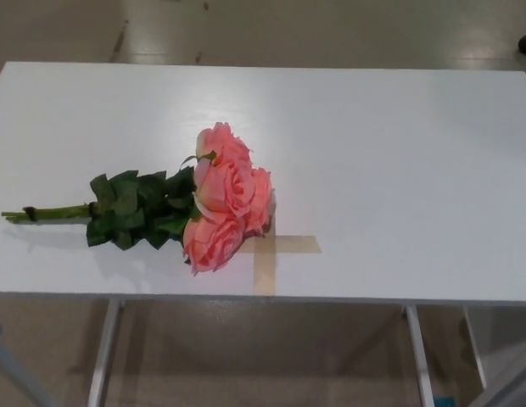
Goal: Use the left hand to pick up the rose and passes it to a human.
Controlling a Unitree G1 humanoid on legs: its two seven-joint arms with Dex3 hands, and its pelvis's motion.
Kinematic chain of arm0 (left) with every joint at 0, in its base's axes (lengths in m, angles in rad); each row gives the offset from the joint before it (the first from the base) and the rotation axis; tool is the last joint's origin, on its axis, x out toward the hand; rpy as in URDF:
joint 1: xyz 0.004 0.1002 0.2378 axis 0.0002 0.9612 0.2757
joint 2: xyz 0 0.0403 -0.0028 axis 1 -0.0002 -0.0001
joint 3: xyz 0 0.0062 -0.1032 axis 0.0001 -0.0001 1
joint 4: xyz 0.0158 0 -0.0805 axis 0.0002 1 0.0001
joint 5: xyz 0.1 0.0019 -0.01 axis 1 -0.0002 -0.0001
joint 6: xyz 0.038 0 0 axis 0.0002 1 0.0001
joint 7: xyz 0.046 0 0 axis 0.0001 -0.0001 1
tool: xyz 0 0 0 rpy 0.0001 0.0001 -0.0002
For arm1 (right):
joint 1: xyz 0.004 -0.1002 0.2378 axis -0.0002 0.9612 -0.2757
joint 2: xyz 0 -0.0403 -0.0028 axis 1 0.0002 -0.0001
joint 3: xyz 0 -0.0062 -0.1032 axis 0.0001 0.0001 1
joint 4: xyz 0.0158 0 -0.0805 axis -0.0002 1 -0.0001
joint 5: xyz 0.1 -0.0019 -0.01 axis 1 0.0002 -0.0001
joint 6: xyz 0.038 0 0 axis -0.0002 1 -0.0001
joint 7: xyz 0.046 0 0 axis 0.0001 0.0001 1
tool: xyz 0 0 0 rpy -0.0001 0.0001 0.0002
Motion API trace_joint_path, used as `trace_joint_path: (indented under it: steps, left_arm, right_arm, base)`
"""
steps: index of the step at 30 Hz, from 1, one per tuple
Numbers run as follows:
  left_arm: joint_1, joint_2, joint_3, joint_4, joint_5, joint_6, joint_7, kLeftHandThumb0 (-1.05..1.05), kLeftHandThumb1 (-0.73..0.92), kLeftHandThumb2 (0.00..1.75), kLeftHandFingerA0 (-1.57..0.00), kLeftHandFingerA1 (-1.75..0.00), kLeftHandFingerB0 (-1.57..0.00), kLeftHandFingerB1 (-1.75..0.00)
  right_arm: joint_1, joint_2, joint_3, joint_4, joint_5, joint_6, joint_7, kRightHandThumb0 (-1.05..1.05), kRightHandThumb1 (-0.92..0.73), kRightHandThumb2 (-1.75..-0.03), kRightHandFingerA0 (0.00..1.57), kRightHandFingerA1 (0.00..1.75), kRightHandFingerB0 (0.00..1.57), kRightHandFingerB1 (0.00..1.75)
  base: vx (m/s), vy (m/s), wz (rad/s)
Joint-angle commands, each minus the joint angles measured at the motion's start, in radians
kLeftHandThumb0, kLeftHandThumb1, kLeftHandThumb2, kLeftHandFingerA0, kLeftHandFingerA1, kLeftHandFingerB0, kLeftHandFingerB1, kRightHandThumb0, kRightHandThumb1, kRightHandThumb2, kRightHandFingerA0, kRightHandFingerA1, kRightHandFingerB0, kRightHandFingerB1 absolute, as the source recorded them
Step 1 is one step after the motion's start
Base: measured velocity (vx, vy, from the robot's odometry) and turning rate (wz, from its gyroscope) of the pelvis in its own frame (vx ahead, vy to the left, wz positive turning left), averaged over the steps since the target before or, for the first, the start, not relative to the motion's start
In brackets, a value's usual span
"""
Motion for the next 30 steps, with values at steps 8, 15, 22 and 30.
trace_joint_path:
  steps: [8,15,22,30]
  left_arm:
    - [0.207,-0.044,0.071,-0.632,-0.091,-0.046,0.005,-0.69,0.40,0.69,0.00,-0.21,0.00,0.00]
    - [0.220,-0.065,0.094,-0.792,-0.062,-0.037,0.024,-0.76,0.45,0.73,0.00,-0.16,0.00,-0.03]
    - [0.170,-0.043,0.099,-0.931,-0.008,0.038,0.037,-0.83,0.51,0.75,0.00,-0.05,0.00,0.00]
    - [0.047,0.010,0.062,-0.950,0.056,0.060,0.028,-0.80,0.49,0.77,0.00,-0.22,0.00,-0.27]
  right_arm:
    - [0.005,0.000,0.006,-0.002,-0.004,-0.027,-0.050,-0.61,-0.79,-0.64,0.51,0.39,0.23,0.30]
    - [-0.009,0.002,-0.021,0.000,0.017,0.007,-0.128,-0.61,-0.78,-0.65,0.51,0.36,0.24,0.30]
    - [-0.026,0.001,-0.053,-0.005,0.021,0.036,-0.255,-0.61,-0.78,-0.64,0.48,0.35,0.26,0.30]
    - [-0.024,0.001,-0.092,-0.018,0.040,0.019,-0.251,-0.62,-0.76,-0.64,0.51,0.36,0.29,0.31]
  base:
    - [0.00,0.000,0.00]
    - [0.00,0.000,0.00]
    - [0.00,0.000,0.00]
    - [0.00,0.000,0.00]
